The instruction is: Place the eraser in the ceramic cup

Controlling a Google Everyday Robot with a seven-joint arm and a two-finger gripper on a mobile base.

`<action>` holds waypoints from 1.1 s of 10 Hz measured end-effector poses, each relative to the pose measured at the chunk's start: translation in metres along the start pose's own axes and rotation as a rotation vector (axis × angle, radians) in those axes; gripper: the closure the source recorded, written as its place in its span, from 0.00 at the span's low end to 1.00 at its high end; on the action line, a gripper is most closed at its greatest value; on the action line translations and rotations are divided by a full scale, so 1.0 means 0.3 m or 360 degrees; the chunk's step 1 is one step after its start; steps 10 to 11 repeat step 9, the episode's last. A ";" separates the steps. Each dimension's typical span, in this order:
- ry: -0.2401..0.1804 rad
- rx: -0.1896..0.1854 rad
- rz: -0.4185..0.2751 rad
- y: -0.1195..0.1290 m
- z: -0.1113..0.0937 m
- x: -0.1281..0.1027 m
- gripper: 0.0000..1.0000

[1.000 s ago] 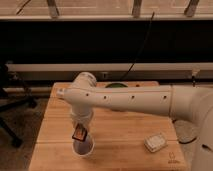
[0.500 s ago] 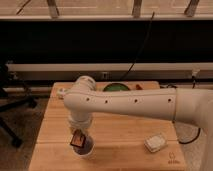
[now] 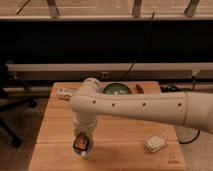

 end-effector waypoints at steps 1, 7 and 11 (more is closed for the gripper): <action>-0.0004 0.0006 0.0022 0.021 -0.002 0.002 0.20; 0.0010 0.0079 0.0051 0.014 -0.017 0.013 0.20; 0.0018 0.0070 0.0073 0.012 -0.020 0.024 0.20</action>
